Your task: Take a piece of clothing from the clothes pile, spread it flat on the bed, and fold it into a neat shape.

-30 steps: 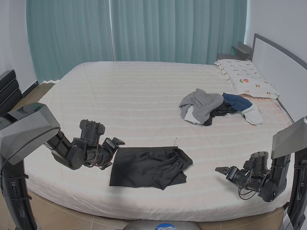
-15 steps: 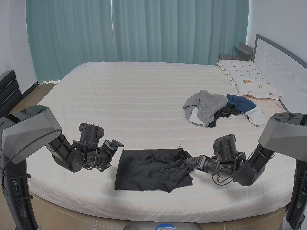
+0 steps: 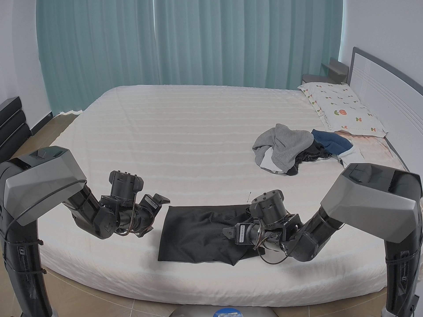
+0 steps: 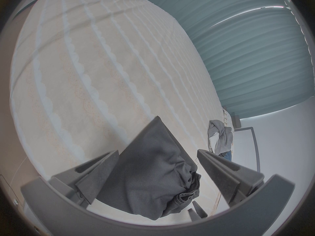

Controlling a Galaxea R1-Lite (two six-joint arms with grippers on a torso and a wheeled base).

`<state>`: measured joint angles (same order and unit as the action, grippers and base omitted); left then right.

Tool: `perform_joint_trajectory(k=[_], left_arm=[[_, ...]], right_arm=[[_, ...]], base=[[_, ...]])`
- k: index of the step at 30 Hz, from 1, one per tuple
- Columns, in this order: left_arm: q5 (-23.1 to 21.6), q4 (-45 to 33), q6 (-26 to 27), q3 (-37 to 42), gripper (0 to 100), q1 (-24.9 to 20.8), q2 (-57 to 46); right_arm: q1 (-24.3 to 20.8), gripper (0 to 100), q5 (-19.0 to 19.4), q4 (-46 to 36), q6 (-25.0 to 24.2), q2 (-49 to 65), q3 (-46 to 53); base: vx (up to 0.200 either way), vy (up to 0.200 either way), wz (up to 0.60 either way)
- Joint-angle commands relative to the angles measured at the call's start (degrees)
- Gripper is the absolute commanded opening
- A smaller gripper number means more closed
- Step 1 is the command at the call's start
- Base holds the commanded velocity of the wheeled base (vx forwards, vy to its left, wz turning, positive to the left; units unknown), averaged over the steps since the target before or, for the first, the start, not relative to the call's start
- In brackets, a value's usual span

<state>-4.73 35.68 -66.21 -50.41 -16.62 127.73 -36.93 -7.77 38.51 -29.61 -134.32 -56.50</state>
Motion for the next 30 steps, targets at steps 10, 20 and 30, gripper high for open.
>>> perform_joint_trajectory(k=[10,20,30], left_arm=[[0.0,0.0,0.1,0.0,100,-0.1,0.2],[0.0,0.0,0.3,0.0,100,-0.2,0.5],[0.1,-0.1,0.9,0.0,100,-0.2,0.5]], right_arm=[[-1.0,100,-4.4,-5.5,10.2,-5.3,-5.0],[1.9,100,-10.4,-7.6,11.9,0.9,0.6],[8.4,100,-7.7,-6.8,11.2,6.3,13.6]], base=[[0.000,0.000,0.00],[0.000,0.000,0.00],[0.000,0.000,0.00]])
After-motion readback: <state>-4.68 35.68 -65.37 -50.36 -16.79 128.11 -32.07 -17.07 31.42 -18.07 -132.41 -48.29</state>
